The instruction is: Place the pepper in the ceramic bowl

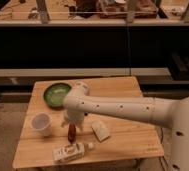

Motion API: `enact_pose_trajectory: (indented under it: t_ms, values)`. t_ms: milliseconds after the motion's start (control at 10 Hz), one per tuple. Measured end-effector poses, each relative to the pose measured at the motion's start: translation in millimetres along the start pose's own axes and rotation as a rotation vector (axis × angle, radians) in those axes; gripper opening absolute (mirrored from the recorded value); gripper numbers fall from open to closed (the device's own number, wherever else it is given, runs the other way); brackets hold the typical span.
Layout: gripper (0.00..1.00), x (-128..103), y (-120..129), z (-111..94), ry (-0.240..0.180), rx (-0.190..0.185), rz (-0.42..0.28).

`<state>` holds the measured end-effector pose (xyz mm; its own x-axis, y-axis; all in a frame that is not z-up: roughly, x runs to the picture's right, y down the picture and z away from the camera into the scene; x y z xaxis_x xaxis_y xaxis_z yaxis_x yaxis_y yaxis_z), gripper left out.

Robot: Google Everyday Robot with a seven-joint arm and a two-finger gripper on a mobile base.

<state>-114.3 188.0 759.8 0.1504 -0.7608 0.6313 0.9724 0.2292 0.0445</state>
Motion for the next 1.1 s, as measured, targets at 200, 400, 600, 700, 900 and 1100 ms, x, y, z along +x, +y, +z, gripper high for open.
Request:
enact_pose_trajectory:
  t_ms: [200, 400, 600, 700, 900, 1100]
  values:
    - [0.62, -3.1, -0.8, 22.3, 0.061, -0.042, -0.072]
    - [0.62, -6.9, -3.2, 42.7, 0.112, -0.072, -0.123]
    - [0.62, -1.4, -2.1, 53.9, 0.131, -0.088, -0.138]
    - [0.62, 1.9, -2.9, 54.3, 0.133, -0.089, -0.141]
    - [0.62, 11.3, -6.2, 56.8, 0.119, -0.096, -0.155]
    - [0.62, 14.4, -5.8, 65.1, 0.084, -0.107, -0.163]
